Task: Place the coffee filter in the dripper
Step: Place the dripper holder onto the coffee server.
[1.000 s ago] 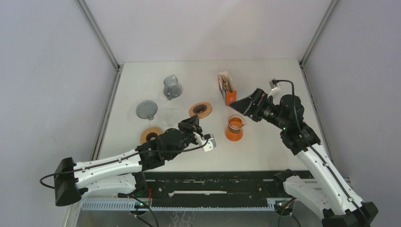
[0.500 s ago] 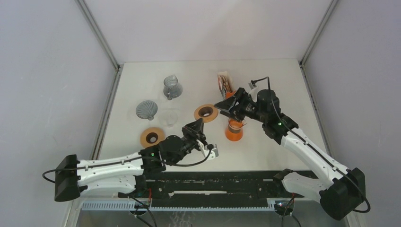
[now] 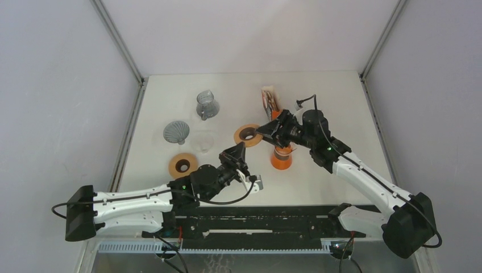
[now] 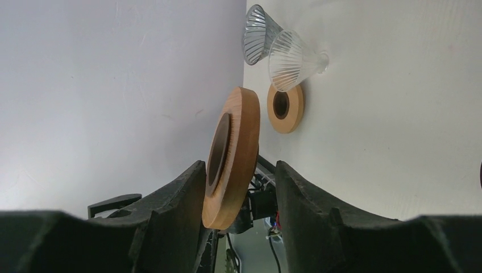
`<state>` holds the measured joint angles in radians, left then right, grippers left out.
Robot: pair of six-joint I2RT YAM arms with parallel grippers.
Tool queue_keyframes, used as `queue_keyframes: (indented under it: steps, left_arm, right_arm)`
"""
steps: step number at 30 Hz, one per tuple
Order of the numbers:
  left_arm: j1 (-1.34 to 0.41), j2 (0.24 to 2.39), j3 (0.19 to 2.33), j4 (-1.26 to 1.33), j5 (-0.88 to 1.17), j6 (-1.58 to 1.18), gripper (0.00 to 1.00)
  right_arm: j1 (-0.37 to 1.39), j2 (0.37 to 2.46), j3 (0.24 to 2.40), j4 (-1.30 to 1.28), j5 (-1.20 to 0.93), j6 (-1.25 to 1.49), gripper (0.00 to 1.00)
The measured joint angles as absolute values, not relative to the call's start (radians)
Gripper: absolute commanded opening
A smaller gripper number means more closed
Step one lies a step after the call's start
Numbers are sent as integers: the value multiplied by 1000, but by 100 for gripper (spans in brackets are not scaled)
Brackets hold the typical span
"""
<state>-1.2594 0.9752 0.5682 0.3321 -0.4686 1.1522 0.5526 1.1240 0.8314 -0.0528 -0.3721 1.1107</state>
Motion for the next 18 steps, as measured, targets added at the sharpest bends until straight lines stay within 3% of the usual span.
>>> queue_keyframes:
  steps: [7, 13, 16, 18]
  left_arm:
    - [-1267, 975, 568, 334, -469, 1151, 0]
    - [-1274, 976, 551, 334, -468, 1150, 1]
    - [-1277, 977, 548, 336, -469, 1149, 5]
    - [-1278, 977, 548, 335, -467, 1145, 15]
  right_arm:
    - [559, 1131, 802, 3, -385, 1151, 33]
    - [560, 1131, 786, 41, -395, 1200, 2]
    - [558, 1125, 772, 55, -395, 1202, 0]
    - [553, 1119, 764, 60, -399, 1203, 0]
